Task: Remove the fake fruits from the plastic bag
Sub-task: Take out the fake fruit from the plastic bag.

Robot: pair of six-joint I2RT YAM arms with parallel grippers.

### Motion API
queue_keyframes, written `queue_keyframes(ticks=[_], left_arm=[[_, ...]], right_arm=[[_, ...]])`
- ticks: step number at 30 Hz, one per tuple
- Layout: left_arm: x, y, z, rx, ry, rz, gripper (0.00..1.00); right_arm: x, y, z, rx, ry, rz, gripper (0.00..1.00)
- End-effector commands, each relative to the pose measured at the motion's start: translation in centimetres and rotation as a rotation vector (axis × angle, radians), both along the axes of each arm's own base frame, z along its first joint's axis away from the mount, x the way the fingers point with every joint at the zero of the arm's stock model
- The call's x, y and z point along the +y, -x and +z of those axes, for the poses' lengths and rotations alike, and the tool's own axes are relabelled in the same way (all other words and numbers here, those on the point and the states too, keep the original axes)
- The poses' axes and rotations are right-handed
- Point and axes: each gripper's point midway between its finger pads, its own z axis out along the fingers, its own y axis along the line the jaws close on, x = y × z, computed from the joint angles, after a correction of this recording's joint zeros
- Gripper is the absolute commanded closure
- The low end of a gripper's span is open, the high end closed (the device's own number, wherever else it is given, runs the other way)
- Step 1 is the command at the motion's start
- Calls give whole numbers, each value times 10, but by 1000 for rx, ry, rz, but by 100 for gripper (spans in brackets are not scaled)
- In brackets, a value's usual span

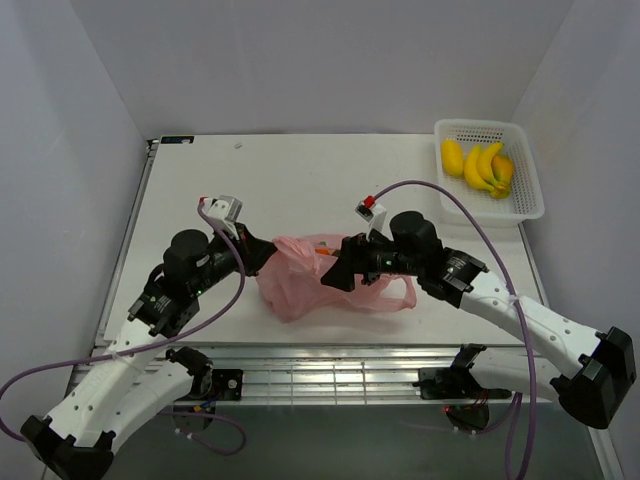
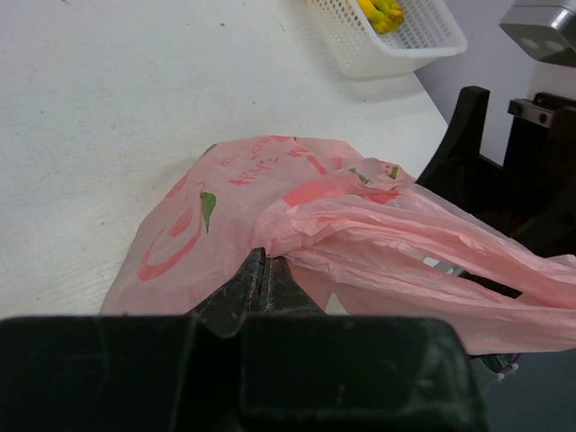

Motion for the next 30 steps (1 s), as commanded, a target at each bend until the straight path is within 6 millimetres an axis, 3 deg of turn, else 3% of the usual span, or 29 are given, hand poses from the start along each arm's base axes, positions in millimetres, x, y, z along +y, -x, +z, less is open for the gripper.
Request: queue_keyframes(ticks=[1,4,8,14,18,24,30], left_arm=[[-4,11,7,-42,16,-67,100],[-8,17,5,-41,20,-106,100],[-14,22,5,-44,25,-155,100],[-18,22,4,-38,29,-173,100],[-17,21,3,-36,30,-166,100],[-22,26,6,-48,44,-207,100],[-23,28,2,-34,40,-222,100]], right_arm=[[2,-33,14,-6,-68,-212,10],[2,-44,24,-33,-121,-290,10],[2,-54,19,-53,-95,-325,10],[15,-47,-17,22,-27,-307,10],[23,-32,-41,65,36,-283,10],[17,-28,-74,101,144,-370,10],[7,-43,-67,91,105,-498,10]])
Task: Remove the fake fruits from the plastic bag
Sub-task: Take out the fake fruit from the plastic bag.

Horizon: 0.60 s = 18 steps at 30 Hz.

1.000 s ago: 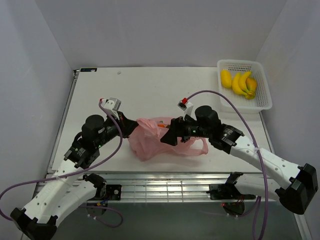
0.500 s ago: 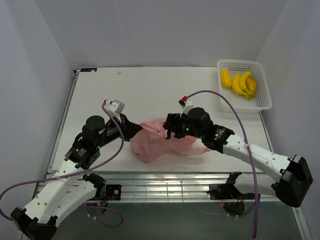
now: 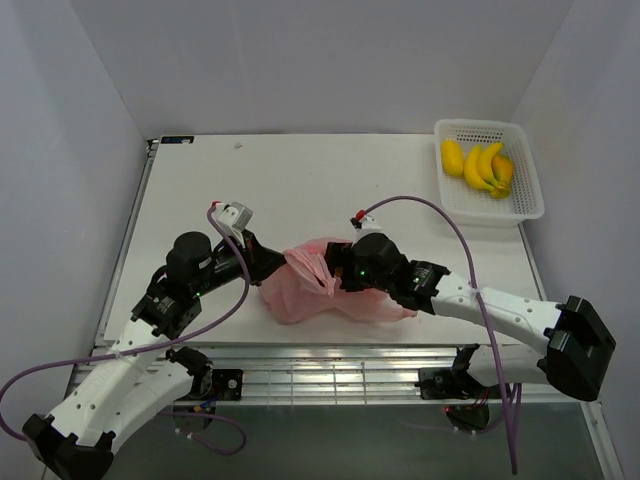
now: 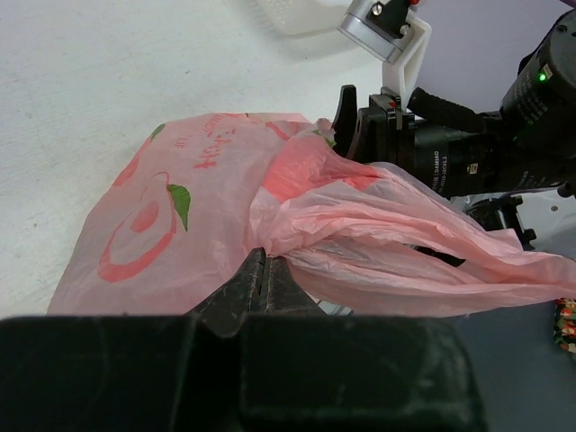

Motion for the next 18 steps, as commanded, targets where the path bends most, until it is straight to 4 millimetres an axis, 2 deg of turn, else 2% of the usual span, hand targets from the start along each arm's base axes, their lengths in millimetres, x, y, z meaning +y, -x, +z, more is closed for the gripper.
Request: queue_keyframes(ticks=[1,6,12,18], left_arm=[[-3,3,8,-35,18,-30,100],[-4,6,6,-32,17,-47,100],[-7,6,1,-10,6,-64,100],[-9,7,-1,-4,4,-78,100]], right_arm=[[-13,-16,10,-30,-38,-152,10],[-34,-26,21,-68,-77,-282,10],[-35,-22,45,-116,-126,-243,10],[-43,-26,41,-157,-85,-252,10]])
